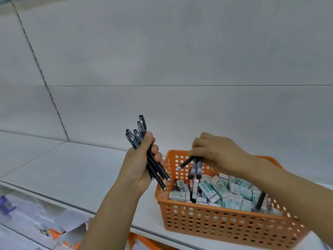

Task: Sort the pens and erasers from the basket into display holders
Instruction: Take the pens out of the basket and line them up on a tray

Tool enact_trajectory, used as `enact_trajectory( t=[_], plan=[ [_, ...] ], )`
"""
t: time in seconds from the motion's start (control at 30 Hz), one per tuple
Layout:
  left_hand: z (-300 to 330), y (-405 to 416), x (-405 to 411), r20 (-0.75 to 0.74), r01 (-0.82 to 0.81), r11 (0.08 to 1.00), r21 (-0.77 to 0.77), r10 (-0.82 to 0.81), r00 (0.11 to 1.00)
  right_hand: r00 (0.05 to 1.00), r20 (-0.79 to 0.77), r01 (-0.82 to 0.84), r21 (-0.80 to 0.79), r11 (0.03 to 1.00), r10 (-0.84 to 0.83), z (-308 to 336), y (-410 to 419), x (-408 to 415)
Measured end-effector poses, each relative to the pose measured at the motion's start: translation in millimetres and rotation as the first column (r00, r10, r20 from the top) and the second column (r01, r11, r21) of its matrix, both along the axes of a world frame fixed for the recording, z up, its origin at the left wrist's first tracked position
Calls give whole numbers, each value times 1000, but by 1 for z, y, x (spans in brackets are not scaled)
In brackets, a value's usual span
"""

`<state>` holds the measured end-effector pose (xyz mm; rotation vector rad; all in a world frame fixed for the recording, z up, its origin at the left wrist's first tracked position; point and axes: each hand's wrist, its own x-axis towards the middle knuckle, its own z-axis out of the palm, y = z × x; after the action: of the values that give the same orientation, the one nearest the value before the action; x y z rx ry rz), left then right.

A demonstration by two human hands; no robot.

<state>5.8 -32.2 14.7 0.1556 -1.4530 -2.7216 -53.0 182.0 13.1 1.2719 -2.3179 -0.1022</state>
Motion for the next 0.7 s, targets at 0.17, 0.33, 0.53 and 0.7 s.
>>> enact_trajectory(
  t=[0.17,0.33,0.53,0.7],
  plan=[
    [1,37,1,23,212,970,-116,-211,977,946,-319,-122,-174,977,61,12,27,4],
    [1,60,3,107,439,867,-235,-426,899,900,-433,-132,-168,977,47,15,33,11],
    [-5,59,1,77,436,883,-175,-429,900,976,-170,48,-442,896,-136,12,47,16],
    [1,65,3,29,312,929,-197,-313,949,776,619,476,-702,529,123,20,27,42]
  ],
)
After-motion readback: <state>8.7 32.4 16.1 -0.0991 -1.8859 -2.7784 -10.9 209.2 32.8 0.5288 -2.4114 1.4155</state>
